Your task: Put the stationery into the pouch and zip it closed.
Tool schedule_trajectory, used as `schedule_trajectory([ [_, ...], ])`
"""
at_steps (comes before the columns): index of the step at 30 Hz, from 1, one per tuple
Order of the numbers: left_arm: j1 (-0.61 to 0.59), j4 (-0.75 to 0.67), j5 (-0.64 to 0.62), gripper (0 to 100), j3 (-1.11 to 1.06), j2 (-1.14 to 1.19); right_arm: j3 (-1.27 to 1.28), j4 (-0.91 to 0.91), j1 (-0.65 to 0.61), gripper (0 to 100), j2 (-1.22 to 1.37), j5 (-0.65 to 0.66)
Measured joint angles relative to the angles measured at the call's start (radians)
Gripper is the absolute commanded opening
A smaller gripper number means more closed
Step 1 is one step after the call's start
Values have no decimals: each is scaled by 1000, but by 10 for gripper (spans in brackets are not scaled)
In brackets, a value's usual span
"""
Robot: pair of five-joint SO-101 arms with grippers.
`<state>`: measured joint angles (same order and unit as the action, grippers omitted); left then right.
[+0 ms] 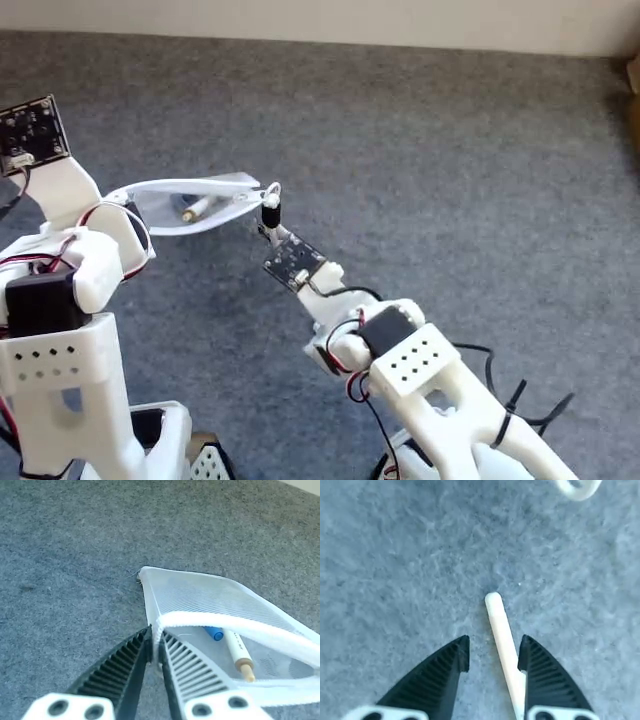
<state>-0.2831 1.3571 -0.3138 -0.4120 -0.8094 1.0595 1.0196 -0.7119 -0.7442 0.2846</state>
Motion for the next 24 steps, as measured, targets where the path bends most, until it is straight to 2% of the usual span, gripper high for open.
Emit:
schedule_trajectory([
  [11,0,0,0,7,0,0,8,-192,11,143,354,8],
  [17,0,0,0,7,0,0,0,-249,32,1,420,8],
  [24,0,0,0,7,0,0,5,-265,34,8,413,8],
])
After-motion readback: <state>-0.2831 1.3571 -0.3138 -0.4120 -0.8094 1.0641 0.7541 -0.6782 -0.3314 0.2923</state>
